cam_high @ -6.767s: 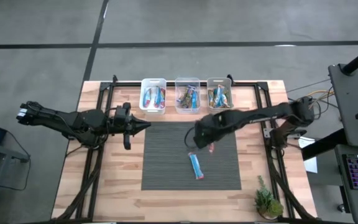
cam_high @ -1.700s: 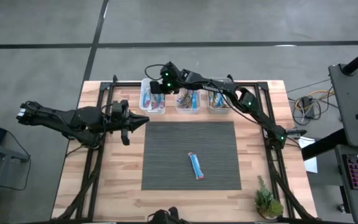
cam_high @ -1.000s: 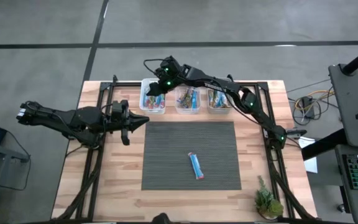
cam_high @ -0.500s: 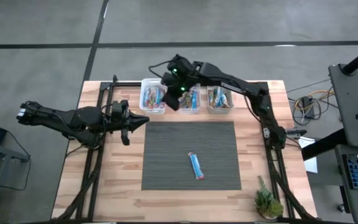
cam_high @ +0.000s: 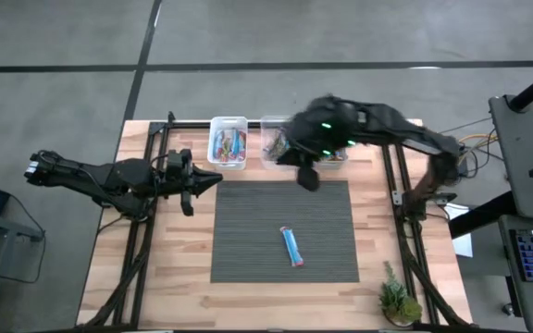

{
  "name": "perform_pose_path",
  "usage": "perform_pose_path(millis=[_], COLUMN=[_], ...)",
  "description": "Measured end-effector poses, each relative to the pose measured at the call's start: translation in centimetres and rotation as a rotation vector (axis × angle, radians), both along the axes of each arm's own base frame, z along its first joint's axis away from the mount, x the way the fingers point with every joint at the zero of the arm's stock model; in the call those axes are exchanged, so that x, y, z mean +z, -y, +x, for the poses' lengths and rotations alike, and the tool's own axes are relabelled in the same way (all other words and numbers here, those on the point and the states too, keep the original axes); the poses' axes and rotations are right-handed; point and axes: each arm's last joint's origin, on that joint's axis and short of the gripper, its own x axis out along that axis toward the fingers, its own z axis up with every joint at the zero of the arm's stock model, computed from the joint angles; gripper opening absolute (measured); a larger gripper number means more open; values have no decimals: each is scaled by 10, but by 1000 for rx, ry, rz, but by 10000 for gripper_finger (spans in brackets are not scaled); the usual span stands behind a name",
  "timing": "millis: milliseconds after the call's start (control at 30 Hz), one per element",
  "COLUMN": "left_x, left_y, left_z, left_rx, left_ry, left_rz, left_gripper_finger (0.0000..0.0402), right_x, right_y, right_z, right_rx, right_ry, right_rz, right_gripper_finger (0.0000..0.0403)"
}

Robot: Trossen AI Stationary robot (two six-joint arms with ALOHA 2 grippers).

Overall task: Pick and place Granola Bars by type
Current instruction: Put the red granola bar into the white bin

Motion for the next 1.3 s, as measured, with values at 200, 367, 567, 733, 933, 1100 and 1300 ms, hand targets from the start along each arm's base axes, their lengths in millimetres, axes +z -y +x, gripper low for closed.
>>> perform_pose_path(millis=[200, 367, 567, 733, 933, 1100, 1300], left_x=[2, 8, 16, 28, 32, 26, 12], left_y=[1, 3, 9, 14, 20, 24, 28], left_z=[3, 14, 42, 66, 90, 107, 123], left_rx=[0, 0, -9, -19, -40, -68, -118], left_ry=[-1, -16, -97, -175, -353, -521, -668], left_rz=[-4, 9, 80, 179, 223, 236, 260], left_gripper_finger=[51, 102, 136, 138, 138, 138, 138], right_x=[-1, -16, -51, -78, -98, -112, -130], right_y=[-23, -39, -48, -50, -53, -56, -57], right_z=[-53, -88, -107, -107, -101, -95, -94], right_rx=[-154, -238, -330, -372, -375, -383, -437], right_ry=[15, 86, 148, 153, 155, 176, 122], right_rz=[13, 85, 148, 223, 243, 341, 427], right_gripper_finger=[9, 8, 8, 8, 8, 9, 10])
